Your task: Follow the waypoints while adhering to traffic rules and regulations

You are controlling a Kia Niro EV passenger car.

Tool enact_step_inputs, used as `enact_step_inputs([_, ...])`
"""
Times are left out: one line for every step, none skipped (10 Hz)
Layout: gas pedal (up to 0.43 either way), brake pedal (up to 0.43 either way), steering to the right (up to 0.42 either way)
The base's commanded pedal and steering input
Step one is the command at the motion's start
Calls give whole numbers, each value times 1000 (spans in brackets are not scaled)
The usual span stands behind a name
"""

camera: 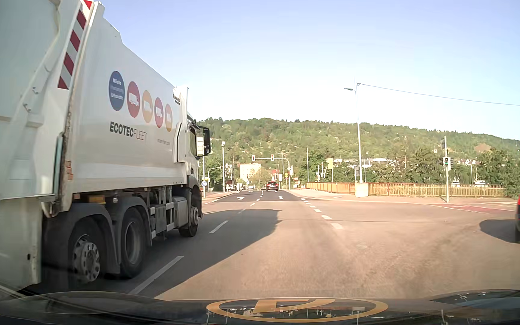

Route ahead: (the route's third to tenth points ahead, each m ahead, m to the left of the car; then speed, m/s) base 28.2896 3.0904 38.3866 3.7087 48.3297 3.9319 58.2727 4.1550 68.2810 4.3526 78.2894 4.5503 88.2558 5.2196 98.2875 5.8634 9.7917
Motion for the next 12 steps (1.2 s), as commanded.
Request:
enact_step_inputs([240, 0, 7])
enact_step_inputs([248, 0, 6])
enact_step_inputs([260, 0, 5])
enact_step_inputs([268, 0, 0])
enact_step_inputs([268, 0, -6])
enact_step_inputs([260, 0, -6])
enact_step_inputs([248, 0, -6])
enact_step_inputs([228, 0, -6])
enact_step_inputs([220, 0, -6])
enact_step_inputs([209, 0, -6])
enact_step_inputs([197, 0, -6])
enact_step_inputs([177, 0, -6])
